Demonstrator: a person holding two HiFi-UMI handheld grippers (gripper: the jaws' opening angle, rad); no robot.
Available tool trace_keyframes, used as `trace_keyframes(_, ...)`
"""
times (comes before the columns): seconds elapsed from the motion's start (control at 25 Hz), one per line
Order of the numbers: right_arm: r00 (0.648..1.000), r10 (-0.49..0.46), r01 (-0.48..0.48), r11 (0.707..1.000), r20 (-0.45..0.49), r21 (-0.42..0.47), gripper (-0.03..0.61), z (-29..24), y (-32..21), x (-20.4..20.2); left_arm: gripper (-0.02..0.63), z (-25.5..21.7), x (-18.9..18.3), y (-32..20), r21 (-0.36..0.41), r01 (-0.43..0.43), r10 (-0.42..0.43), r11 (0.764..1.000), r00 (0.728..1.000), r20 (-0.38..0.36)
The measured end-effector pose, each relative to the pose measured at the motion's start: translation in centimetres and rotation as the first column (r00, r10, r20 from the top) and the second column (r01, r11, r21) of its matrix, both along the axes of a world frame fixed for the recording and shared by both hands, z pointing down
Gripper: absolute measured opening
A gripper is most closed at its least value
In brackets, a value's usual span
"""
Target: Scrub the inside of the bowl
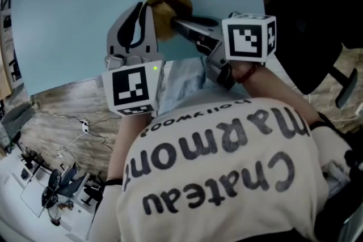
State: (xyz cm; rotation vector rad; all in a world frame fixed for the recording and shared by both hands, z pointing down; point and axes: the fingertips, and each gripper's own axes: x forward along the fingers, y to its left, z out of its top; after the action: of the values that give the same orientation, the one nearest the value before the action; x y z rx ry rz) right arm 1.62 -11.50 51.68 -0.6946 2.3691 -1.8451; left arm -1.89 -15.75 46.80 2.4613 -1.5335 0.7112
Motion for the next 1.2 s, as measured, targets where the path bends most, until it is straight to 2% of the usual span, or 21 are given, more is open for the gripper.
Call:
trace_keyframes(0.2,0.999,0.007,-0.009,0.999,0.031,0.039,0.052,-0.9,-0.4,0.0,0.025,0.4,-0.4,0.2,-0.013,-0.002,0.002,1.000,1.000,0.006)
trace_keyframes(0.52,0.987,0.079,-0.099,0.985,0.142,0.143,0.052,-4.1,-2.1,1.7,0.017,0.3,0.1,0.5,-0.008,-0.008,0.008,1.000,1.000,-0.004)
trace_keyframes(0.76,0.984,0.002,-0.036,0.982,0.181,0.188,0.052,-5.4,-1.3,-0.5,0.017,0.1,-0.3,0.2,-0.015,-0.010,0.009,1.000,1.000,-0.016)
trace_keyframes(1.08,0.987,-0.072,0.043,0.979,0.142,0.199,0.052,-4.6,0.2,-0.9,0.017,0.4,-0.1,0.6,-0.030,0.010,-0.011,1.000,0.999,-0.033)
trace_keyframes(1.2,0.987,-0.098,0.069,0.974,0.127,0.217,0.052,-4.7,0.4,-1.0,0.017,0.8,-0.4,0.9,-0.066,0.028,-0.032,0.997,0.998,-0.055)
